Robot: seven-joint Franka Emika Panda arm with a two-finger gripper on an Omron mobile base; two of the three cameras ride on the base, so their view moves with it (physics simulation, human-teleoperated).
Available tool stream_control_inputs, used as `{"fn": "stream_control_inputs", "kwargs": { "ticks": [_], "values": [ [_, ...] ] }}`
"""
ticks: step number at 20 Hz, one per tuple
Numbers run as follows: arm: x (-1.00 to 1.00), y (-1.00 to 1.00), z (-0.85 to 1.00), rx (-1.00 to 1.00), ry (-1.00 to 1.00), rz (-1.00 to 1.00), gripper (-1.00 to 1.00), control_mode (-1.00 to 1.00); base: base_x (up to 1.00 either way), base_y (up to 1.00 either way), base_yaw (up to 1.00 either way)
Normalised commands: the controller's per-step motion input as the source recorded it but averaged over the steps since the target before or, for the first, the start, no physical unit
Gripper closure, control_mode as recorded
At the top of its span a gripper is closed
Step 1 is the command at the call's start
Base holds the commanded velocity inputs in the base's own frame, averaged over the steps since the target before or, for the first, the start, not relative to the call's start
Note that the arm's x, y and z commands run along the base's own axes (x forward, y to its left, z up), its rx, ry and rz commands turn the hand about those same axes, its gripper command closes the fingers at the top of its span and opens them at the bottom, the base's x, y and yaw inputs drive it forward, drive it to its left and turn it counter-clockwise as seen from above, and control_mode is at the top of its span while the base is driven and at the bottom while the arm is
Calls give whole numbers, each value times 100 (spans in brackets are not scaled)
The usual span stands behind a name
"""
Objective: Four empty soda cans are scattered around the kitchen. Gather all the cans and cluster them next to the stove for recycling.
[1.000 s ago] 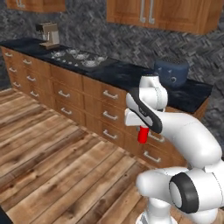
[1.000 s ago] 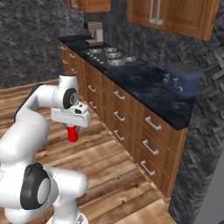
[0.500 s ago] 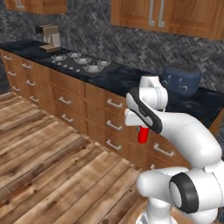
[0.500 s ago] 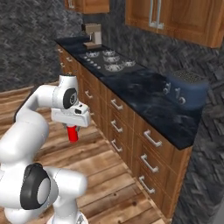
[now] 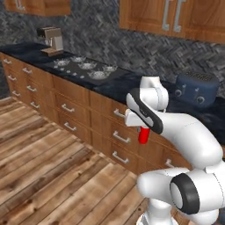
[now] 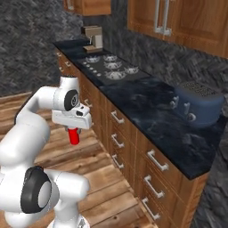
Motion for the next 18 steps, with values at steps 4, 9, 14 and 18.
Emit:
{"fn": "stream_control_inputs", "kwargs": {
  "ticks": [4, 9, 14, 18],
  "values": [
    [0, 0, 0, 0, 0, 0, 100, 100, 75, 0, 0],
    [0, 0, 0, 0, 0, 0, 100, 100, 75, 0, 0],
    [0, 0, 0, 0, 0, 0, 100, 100, 75, 1, 0],
    [0, 0, 0, 0, 0, 0, 100, 100, 74, 14, -2]
  ]
}}
